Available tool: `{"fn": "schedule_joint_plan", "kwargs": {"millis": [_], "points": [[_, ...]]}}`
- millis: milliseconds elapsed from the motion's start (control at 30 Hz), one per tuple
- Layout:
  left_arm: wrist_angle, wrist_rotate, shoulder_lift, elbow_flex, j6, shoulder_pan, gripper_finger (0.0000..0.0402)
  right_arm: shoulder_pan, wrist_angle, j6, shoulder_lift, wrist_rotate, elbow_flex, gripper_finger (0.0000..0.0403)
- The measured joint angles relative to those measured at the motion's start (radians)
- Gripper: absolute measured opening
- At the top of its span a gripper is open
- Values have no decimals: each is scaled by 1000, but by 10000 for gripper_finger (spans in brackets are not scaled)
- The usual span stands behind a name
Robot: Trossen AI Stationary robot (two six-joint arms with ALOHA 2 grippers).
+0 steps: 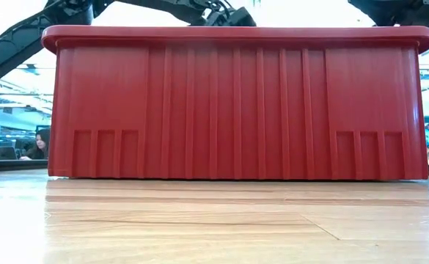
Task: Pick and place slides into bin
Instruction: Put the black slipper into the bin
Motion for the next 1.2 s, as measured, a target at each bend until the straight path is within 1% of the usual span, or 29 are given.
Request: {"fn": "schedule_joint_plan", "kwargs": {"millis": [100,167,467,700,1033,1100,1200], "points": [[6,-41,9,1,26,-2,1,0,5,14,0,-5,0,0],[-25,-59,23,1,55,-3,1,0,5,27,0,-4,0,0],[-30,-52,46,2,98,-10,1,0,5,41,0,-6,0,0],[-14,-67,80,2,87,-19,1,0,5,44,0,-5,0,0],[2,11,151,2,-36,-33,1,0,9,78,0,-6,0,0],[31,51,166,1,-104,-33,1,0,12,88,0,-7,0,0],[70,72,192,0,-171,-33,1,0,14,89,0,-7,0,0]]}}
